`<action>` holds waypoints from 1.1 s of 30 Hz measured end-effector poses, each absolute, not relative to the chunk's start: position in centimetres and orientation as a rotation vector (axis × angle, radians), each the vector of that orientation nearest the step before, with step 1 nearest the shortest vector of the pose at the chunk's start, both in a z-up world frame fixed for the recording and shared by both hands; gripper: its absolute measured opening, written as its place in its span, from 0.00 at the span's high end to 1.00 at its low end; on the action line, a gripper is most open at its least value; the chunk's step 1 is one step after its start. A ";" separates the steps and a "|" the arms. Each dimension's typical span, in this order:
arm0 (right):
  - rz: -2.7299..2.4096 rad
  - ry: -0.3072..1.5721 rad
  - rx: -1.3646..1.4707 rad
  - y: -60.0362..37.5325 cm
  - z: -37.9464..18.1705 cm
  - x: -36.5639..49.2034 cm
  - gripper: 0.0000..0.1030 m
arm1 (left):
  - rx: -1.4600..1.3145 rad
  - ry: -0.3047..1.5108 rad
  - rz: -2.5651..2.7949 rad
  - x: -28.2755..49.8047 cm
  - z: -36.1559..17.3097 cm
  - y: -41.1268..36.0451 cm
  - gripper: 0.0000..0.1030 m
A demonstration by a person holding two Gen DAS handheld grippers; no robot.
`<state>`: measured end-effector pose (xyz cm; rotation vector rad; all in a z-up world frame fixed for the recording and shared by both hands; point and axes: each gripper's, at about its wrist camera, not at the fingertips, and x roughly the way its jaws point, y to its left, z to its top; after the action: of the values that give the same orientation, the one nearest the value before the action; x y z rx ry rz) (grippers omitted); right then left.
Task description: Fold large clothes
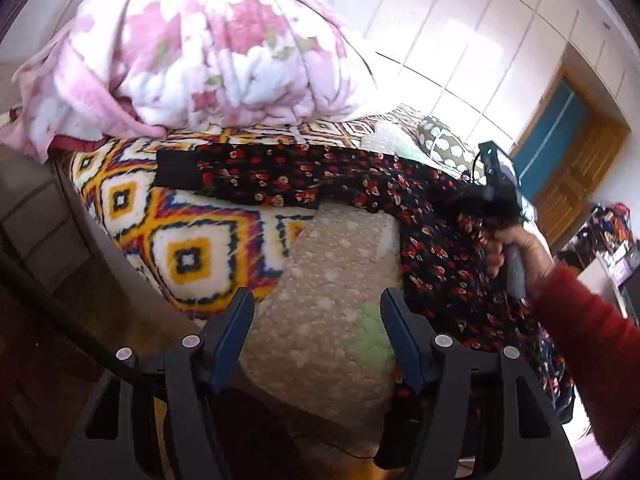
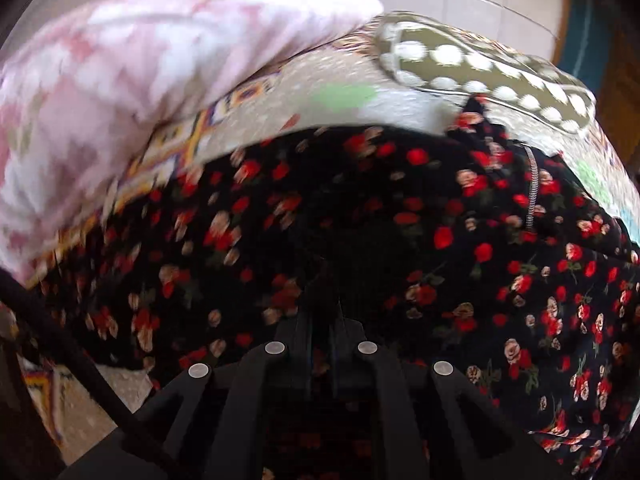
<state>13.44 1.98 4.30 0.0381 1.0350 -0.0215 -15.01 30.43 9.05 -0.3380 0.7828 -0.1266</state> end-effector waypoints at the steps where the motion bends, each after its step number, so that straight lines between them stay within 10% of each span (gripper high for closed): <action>1: -0.004 1.039 0.022 2.6 4.0 13.2 0.93 | -0.342 0.781 -0.125 -15.0 9.0 30.6 0.38; 19: 0.342 0.889 -0.483 19.0 6.3 5.6 0.74 | -0.454 0.762 -0.063 -16.4 8.5 34.1 0.38; 23: 0.484 0.869 -0.516 25.4 6.1 3.7 0.46 | -0.479 0.769 -0.042 -16.7 7.6 35.5 0.38; 33: 0.550 0.764 -0.805 40.1 0.3 1.7 0.46 | -0.527 0.784 -0.006 -17.1 6.0 37.9 0.37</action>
<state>1.67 40.12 0.31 -0.8050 0.7642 0.5504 -17.07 37.92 5.95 -0.5266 0.7844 -0.0063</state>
